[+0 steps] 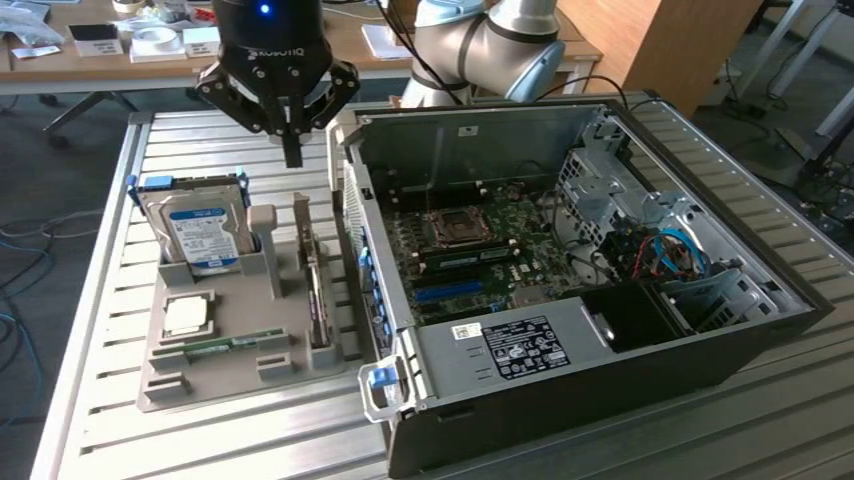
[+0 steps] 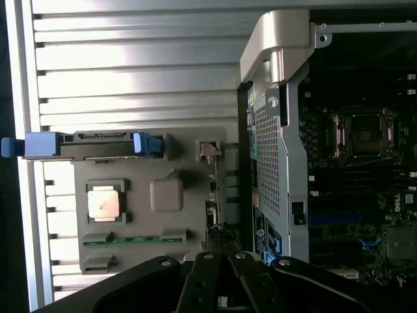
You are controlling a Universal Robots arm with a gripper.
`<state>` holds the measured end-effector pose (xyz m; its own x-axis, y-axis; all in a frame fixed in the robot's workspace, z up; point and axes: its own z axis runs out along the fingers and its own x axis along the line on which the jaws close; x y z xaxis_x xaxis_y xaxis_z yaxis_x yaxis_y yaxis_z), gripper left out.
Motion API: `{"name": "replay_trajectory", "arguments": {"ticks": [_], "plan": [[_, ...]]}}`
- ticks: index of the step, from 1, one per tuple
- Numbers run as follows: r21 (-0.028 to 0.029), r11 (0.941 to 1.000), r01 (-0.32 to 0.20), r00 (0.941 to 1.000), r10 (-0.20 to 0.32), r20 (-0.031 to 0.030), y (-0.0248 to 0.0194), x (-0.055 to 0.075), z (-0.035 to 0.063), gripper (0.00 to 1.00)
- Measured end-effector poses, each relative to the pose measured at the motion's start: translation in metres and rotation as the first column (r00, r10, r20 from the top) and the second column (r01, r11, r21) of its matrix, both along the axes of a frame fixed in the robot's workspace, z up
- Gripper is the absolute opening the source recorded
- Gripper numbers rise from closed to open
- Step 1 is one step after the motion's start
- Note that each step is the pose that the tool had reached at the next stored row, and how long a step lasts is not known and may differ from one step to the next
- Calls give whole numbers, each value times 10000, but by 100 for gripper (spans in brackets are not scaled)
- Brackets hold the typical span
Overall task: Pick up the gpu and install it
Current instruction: 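Reach for the gpu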
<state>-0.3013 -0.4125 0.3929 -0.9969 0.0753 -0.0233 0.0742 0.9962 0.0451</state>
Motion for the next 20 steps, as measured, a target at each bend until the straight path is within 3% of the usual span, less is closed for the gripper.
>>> {"name": "replay_trajectory", "arguments": {"ticks": [10,12,17,20], "plan": [[-4,10000,1,10000,-1,-1,-337,-20,-6,11],[-3,10000,0,10000,0,1,-365,-23,-10,11],[-4,10000,0,10000,0,0,-378,-36,-18,11],[-4,10000,0,10000,0,0,-415,-40,-29,11]]}}
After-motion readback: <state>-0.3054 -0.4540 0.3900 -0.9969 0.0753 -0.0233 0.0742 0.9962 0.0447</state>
